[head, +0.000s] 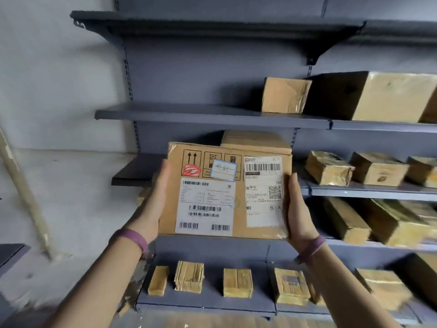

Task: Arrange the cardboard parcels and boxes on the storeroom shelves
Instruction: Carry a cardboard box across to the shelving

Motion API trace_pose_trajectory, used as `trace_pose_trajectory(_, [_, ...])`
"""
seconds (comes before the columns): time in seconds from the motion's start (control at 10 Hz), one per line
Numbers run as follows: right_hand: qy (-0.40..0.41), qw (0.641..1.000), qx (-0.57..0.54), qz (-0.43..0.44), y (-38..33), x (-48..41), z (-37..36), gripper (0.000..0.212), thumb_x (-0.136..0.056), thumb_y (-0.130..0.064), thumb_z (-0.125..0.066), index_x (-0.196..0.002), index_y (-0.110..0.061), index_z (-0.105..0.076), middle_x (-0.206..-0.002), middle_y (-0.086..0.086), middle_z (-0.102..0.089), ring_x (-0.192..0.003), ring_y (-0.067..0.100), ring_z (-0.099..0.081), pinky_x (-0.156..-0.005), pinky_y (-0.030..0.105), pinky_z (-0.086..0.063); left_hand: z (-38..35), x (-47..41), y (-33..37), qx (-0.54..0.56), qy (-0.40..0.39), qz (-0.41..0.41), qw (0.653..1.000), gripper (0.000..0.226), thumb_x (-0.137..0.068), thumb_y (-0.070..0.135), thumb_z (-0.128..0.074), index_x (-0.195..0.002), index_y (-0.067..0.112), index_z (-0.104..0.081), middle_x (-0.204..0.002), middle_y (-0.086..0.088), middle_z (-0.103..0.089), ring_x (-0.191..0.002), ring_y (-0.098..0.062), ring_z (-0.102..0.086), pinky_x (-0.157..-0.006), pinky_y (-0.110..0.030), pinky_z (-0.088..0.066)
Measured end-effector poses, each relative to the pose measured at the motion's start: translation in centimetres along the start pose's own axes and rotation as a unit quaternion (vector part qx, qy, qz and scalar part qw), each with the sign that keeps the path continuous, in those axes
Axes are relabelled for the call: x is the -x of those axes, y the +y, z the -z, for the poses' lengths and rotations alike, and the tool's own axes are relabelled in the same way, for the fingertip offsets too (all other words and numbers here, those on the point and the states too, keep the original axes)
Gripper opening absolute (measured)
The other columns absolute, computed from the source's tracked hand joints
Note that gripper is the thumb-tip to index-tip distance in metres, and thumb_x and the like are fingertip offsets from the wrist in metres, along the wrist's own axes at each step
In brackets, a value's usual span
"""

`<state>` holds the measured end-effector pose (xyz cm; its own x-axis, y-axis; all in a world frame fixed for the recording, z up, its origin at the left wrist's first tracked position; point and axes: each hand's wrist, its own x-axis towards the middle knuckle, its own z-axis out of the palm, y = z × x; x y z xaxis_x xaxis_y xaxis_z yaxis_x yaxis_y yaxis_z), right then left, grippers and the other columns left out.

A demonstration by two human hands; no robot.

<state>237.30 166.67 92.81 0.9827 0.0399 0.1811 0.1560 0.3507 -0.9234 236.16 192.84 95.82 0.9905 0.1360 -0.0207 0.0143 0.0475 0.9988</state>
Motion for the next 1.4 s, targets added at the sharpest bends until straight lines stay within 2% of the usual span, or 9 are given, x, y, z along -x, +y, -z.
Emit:
trace_pose_trajectory(0.2, [0.203,0.977,0.054,0.033,-4.7,6.2,13.2,0.078,-0.070,-0.082,-0.055,-0.120,-0.024,-0.068,-0.118,0.001,-0.073,-0.117,0.022,-0.065,-0.102,0.043,-0.049,-14.8,2.1,-1.1,0.003,-0.118,0.018,0.993,0.118,-0.053,0.103,-0.042,-0.150,0.036,-0.040,-0.154,0.004,-0.045,-0.142,-0.023,-0.042,-0.118,-0.049,-0.031])
trace_pose_trajectory(0.3, [0.256,0.964,0.073,0.022,-7.5,10.3,20.1,0.099,-0.054,-0.093,-0.060,-0.128,-0.027,-0.064,-0.124,0.001,-0.070,-0.118,0.023,-0.064,-0.106,0.050,-0.046,-23.8,4.1,-2.4,-0.035,-0.162,0.031,0.986,0.098,-0.063,0.101,-0.039,-0.145,0.048,-0.045,-0.149,0.010,-0.051,-0.138,-0.023,-0.045,-0.117,-0.056,-0.029])
trace_pose_trajectory(0.5, [0.389,0.918,0.070,0.013,-12.8,19.1,32.4,0.050,-0.090,-0.066,-0.039,-0.102,-0.028,-0.069,-0.103,0.003,-0.076,-0.094,0.021,-0.070,-0.087,0.043,-0.054,-39.5,8.1,-4.6,-0.057,-0.291,0.045,0.954,0.093,-0.065,0.101,-0.032,-0.141,0.050,-0.046,-0.147,0.009,-0.052,-0.134,-0.023,-0.047,-0.118,-0.054,-0.025])
trace_pose_trajectory(0.6, [0.443,0.894,0.060,0.025,-14.6,22.8,37.5,0.078,-0.062,-0.088,-0.054,-0.109,-0.029,-0.071,-0.112,0.004,-0.074,-0.106,0.028,-0.068,-0.100,0.054,-0.049,-46.9,10.0,-5.6,-0.044,-0.345,0.060,0.935,0.069,-0.077,0.090,-0.033,-0.119,0.044,-0.063,-0.119,0.007,-0.069,-0.106,-0.017,-0.061,-0.110,-0.045,-0.036])
trace_pose_trajectory(0.7, [0.499,0.865,0.033,0.042,-16.1,25.8,42.8,0.112,-0.027,-0.095,-0.067,-0.117,-0.027,-0.071,-0.113,0.003,-0.074,-0.106,0.028,-0.069,-0.099,0.054,-0.050,-54.6,11.1,-7.3,-0.077,-0.409,0.066,0.907,0.069,-0.080,0.090,-0.032,-0.119,0.043,-0.065,-0.111,0.003,-0.071,-0.107,-0.022,-0.063,-0.095,-0.045,-0.047])
trace_pose_trajectory(0.9, [0.560,0.825,0.023,0.075,-18.2,29.6,53.6,0.083,-0.063,-0.083,-0.056,-0.121,-0.024,-0.067,-0.120,0.007,-0.072,-0.109,0.029,-0.068,-0.097,0.055,-0.051,-69.9,12.3,-10.4,-0.070,-0.492,0.081,0.864,0.088,-0.072,0.096,-0.037,-0.142,0.044,-0.049,-0.145,0.007,-0.054,-0.134,-0.025,-0.047,-0.116,-0.057,-0.028])
trace_pose_trajectory(1.0, [0.594,0.799,0.037,0.081,-19.5,29.8,60.1,0.104,-0.048,-0.092,-0.064,-0.127,-0.025,-0.065,-0.121,0.006,-0.071,-0.110,0.030,-0.069,-0.096,0.055,-0.052,-78.3,12.8,-12.3,-0.058,-0.541,0.090,0.834,0.075,-0.084,0.082,-0.027,-0.146,0.043,-0.042,-0.142,0.015,-0.047,-0.131,-0.013,-0.043,-0.114,-0.047,-0.029])
trace_pose_trajectory(1.2, [0.628,0.773,0.026,0.088,-24.4,28.0,73.5,0.061,-0.093,-0.065,-0.030,-0.122,-0.024,-0.065,-0.117,0.006,-0.073,-0.105,0.025,-0.070,-0.085,0.046,-0.055,-97.0,10.1,-15.0,-0.069,-0.632,0.101,0.765,0.077,-0.079,0.093,-0.025,-0.138,0.051,-0.050,-0.136,0.013,-0.059,-0.126,-0.016,-0.051,-0.108,-0.044,-0.034])
trace_pose_trajectory(1.4, [0.689,0.716,0.012,0.114,-28.7,27.6,85.0,0.079,-0.075,-0.074,-0.048,-0.130,-0.019,-0.063,-0.123,0.010,-0.070,-0.113,0.031,-0.066,-0.102,0.057,-0.047,-112.7,10.3,-16.4,-0.050,-0.681,0.101,0.724,0.102,-0.060,0.105,-0.035,-0.148,0.054,-0.033,-0.163,0.010,-0.030,-0.151,-0.020,-0.024,-0.120,-0.060,-0.016])
